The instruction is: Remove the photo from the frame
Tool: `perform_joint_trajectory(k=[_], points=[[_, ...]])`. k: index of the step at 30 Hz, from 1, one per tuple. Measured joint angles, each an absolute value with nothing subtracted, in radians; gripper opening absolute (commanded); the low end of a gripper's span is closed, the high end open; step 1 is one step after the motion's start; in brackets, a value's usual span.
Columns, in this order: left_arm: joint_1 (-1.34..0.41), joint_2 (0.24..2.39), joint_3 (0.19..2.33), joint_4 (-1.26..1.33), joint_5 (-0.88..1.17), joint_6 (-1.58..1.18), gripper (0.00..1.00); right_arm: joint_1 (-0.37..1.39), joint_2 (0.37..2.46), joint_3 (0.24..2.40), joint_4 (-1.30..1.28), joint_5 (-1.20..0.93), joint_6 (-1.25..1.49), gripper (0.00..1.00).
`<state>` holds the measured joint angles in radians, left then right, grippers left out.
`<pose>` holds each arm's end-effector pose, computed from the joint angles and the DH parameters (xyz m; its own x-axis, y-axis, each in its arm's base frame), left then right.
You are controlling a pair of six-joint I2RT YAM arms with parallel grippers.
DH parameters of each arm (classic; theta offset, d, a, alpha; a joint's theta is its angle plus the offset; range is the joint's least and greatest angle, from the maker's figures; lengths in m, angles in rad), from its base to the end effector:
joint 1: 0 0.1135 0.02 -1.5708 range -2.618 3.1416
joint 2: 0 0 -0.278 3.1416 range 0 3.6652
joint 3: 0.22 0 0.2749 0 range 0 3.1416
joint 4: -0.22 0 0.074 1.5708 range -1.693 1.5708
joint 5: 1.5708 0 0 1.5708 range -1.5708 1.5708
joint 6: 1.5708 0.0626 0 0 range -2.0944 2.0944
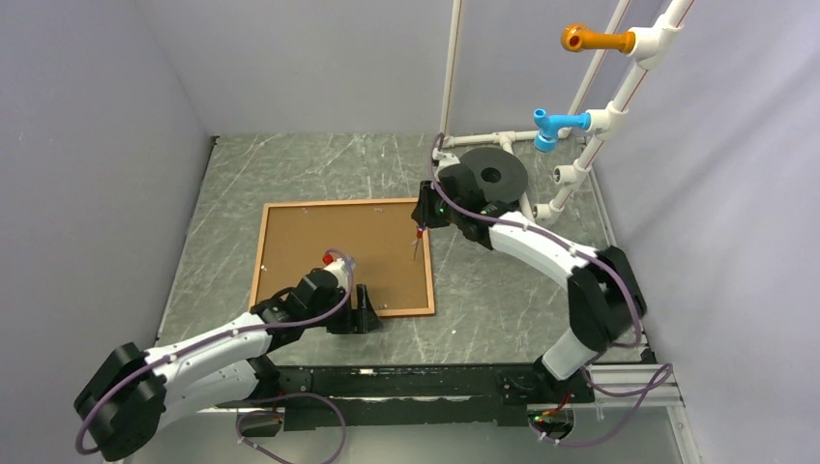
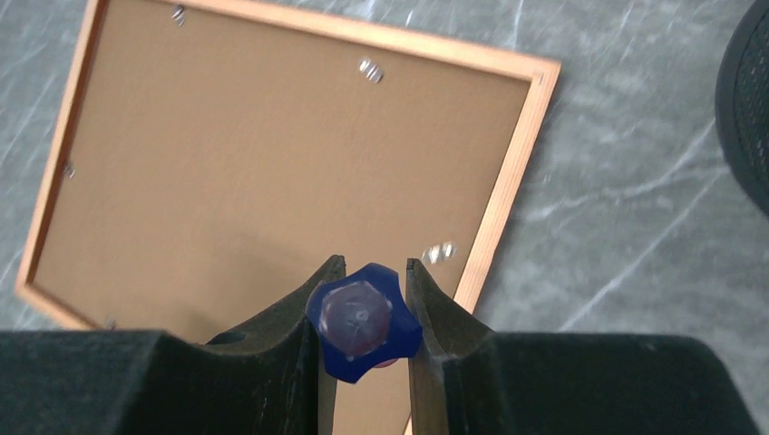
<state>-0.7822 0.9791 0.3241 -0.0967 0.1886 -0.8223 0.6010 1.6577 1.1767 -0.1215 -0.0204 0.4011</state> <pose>0.1430 -0.1586 0.1359 -0.9081 -0.1122 -0.4033 0.1824 0.7612 -0.6224 0.3475 0.2398 0.2421 -0.6564 0.0232 -0.7540 -0.3507 0.8755 0.3323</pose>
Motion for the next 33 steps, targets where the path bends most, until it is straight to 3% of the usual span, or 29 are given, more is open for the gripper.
perform_joint_trajectory(k=[9, 12, 20, 33], points=[[-0.782, 0.754, 0.397, -0.332, 0.081, -0.721, 0.90, 0.611, 1.189, 0.836, -0.223, -0.052, 0.403, 0.00], [-0.782, 0.751, 0.438, -0.384, 0.031, -0.669, 0.88, 0.611, 1.028, 0.715, -0.255, -0.045, 0.417, 0.00], [-0.848, 0.984, 0.561, -0.455, -0.072, -0.471, 0.82, 0.611, 0.796, 0.566, -0.352, -0.029, 0.466, 0.00], [-1.009, 1.344, 0.725, -0.464, -0.277, -0.311, 0.72, 0.610, 0.685, 0.552, -0.406, -0.027, 0.483, 0.00]])
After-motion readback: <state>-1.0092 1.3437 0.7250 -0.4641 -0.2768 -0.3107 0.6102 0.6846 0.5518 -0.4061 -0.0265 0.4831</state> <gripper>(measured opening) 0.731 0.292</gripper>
